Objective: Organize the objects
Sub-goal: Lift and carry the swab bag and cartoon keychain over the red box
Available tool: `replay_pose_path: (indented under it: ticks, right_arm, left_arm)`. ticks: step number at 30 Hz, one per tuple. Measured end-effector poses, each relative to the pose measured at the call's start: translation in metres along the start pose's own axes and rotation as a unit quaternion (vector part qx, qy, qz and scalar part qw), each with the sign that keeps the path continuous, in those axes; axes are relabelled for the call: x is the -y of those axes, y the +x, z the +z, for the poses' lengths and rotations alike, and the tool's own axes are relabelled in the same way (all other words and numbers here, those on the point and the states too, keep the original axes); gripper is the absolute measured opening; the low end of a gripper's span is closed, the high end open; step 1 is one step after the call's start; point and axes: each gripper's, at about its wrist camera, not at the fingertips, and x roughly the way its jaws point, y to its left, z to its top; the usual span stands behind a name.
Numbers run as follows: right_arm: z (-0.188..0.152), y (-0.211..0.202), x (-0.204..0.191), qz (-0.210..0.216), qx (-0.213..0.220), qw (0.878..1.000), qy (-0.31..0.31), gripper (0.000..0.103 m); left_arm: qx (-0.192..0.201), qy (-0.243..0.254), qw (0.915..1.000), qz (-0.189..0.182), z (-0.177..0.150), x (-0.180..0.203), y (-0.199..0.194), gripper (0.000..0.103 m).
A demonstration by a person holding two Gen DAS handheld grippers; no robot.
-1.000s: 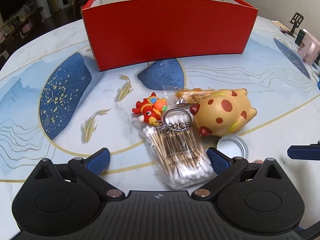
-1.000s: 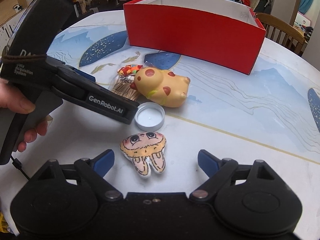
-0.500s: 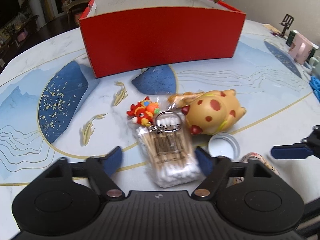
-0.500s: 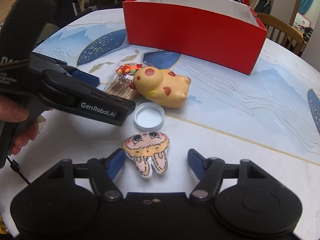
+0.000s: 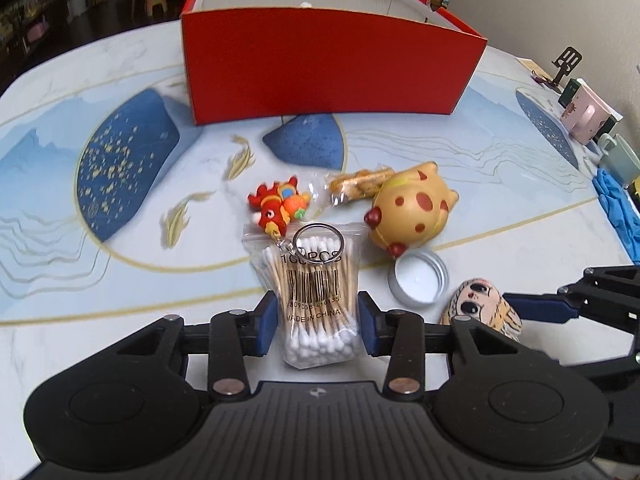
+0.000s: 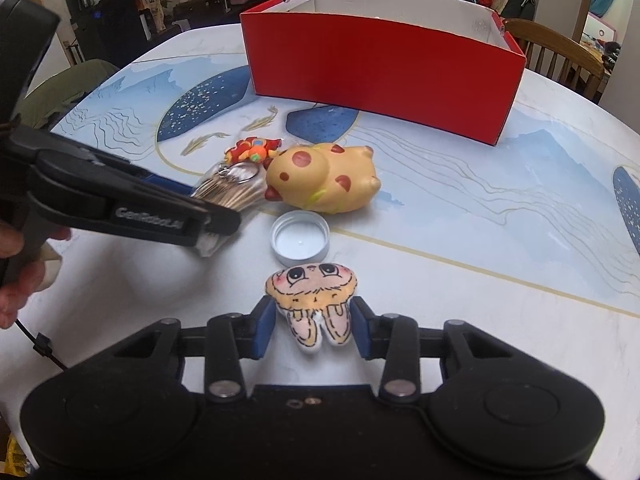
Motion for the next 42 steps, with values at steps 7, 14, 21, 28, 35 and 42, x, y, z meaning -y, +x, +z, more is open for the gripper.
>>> replay_pose_path:
  ticks: [7, 14, 21, 28, 35, 42]
  right_arm:
    - [-0.001, -0.012, 0.001, 0.014, -0.004, 1.000, 0.012, 0.037]
    - [0.002, -0.034, 0.005, 0.026, 0.012, 0.999, 0.025, 0.037]
    - [0.010, -0.059, 0.010, 0.027, 0.036, 0.998, 0.039, 0.037]
    - [0.021, -0.078, 0.014, 0.027, 0.064, 0.996, 0.050, 0.037]
    - [0.032, -0.089, 0.018, 0.020, 0.085, 0.995, 0.044, 0.037]
    - [0.053, -0.094, 0.033, 0.011, 0.100, 0.994, 0.052, 0.037]
  left_arm:
    - [-0.022, -0.014, 0.9992, -0.030, -0.016, -0.005, -0.019, 0.039]
    - [-0.013, -0.014, 0.9981, -0.059, -0.028, -0.003, -0.045, 0.039]
    - [0.016, -0.015, 0.9976, -0.066, -0.022, 0.004, -0.072, 0.039]
    - [0.041, -0.014, 0.9964, -0.073, -0.006, 0.015, -0.087, 0.039]
    - [0.064, -0.006, 0.9950, -0.077, 0.011, 0.025, -0.096, 0.039]
    - [0.079, -0.007, 0.9939, -0.076, 0.034, 0.030, -0.097, 0.040]
